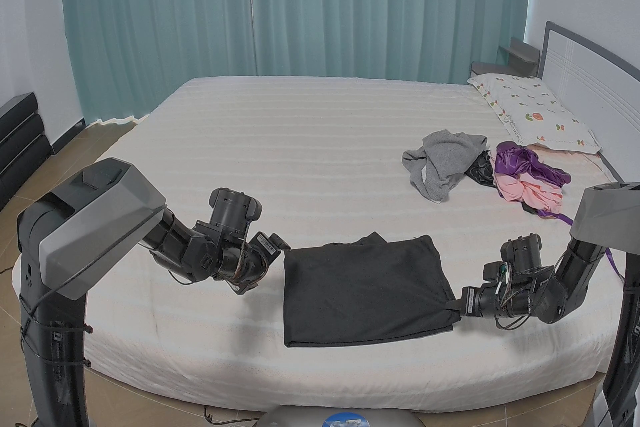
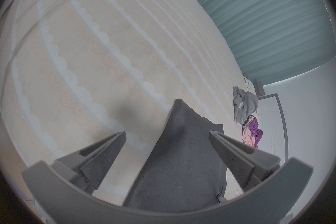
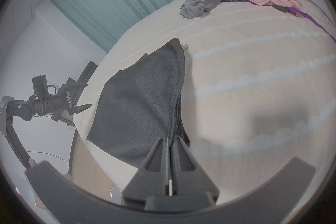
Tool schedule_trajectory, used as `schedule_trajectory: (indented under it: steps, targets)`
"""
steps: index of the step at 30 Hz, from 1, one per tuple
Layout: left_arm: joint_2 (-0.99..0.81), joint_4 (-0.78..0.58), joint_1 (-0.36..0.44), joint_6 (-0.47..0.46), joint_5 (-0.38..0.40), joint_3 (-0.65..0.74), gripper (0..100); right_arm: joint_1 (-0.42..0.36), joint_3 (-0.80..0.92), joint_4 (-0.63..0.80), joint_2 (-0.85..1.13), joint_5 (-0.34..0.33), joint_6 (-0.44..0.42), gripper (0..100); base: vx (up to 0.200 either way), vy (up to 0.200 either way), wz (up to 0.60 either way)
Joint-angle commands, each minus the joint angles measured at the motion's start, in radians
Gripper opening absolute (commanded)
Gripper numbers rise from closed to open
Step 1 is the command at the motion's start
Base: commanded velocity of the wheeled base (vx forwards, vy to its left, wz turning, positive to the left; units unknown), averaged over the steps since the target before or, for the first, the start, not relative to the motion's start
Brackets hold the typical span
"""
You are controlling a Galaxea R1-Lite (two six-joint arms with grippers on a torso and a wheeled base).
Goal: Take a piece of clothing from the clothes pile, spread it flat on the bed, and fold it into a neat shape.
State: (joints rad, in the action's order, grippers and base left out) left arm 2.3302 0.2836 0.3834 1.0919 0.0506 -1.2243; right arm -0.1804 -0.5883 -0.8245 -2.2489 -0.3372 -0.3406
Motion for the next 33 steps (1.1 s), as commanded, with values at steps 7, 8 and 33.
schedule_trajectory:
  steps: [7, 8, 33]
  targets:
    - [0.0, 0.0, 0.0, -0.001, 0.0, 0.0, 100, 0.019, 0.013, 0.001, 0.006, -0.002, 0.043, 100, 0.0, 0.0, 0.0]
    - [0.001, 0.0, 0.0, -0.001, 0.0, 0.0, 100, 0.019, 0.013, -0.001, 0.006, -0.002, 0.043, 100, 0.0, 0.0, 0.0]
    - [0.001, 0.0, 0.002, -0.001, 0.0, 0.0, 100, -0.016, -0.72, 0.191, -0.336, 0.155, -0.37, 100, 0.0, 0.0, 0.0]
